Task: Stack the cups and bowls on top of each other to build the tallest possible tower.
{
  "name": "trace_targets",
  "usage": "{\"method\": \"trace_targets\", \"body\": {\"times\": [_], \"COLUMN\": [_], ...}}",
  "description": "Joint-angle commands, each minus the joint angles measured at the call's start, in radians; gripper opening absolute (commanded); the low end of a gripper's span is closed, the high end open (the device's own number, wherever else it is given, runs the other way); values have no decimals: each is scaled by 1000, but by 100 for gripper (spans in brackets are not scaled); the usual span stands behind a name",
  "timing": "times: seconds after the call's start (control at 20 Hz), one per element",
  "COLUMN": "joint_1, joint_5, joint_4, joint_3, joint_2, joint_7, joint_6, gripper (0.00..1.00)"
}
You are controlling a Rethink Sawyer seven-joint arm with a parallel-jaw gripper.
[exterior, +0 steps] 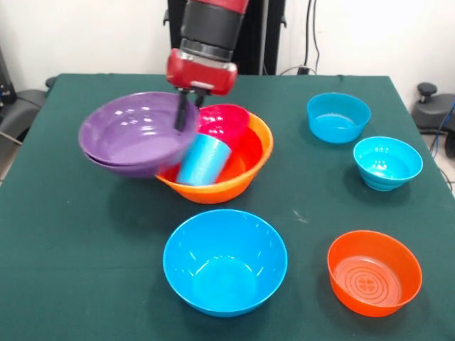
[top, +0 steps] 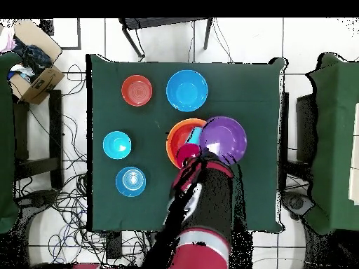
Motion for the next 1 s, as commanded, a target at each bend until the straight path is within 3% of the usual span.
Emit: {"method": "trace_targets", "body": {"times": [0.05,0.5,1.0], "joint_1": [-84,-110,-99], "joint_5": [83,63,32], "joint_4": [113,108,120], "joint_3": [276,352,348], "joint_2": [27,19,-45], "joint_7": [-266,-240,-295], "joint_6": [265,309,390], "gripper": [0,0,0]}}
